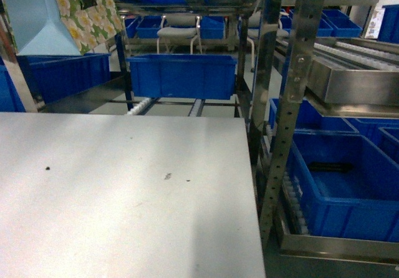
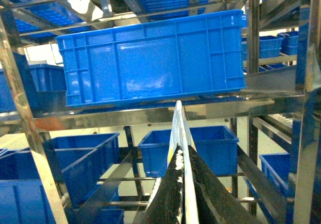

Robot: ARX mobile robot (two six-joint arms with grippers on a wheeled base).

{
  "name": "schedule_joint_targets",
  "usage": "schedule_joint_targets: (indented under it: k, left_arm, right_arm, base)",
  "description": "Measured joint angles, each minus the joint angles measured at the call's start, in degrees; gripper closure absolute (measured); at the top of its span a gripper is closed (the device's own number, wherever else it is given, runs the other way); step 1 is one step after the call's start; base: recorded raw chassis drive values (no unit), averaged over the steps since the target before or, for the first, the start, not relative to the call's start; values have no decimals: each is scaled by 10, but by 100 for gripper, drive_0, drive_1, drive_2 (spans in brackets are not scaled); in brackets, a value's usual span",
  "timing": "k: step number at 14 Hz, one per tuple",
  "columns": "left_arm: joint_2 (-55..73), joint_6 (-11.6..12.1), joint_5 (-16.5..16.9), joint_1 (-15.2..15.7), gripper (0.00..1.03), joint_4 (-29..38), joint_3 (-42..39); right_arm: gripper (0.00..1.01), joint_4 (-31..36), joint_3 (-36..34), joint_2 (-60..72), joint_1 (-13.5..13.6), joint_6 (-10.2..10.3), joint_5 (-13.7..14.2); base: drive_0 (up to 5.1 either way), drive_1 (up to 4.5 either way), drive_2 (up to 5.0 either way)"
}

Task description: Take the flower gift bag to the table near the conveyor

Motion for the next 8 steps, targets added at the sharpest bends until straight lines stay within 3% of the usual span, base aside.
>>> schedule_joint_targets:
  k: [8]
  left_arm:
    - [0,0,0,0,101,-1,0]
  right_arm:
    - [99,1,0,0,0,0,0]
  base:
    - [-501,242,242]
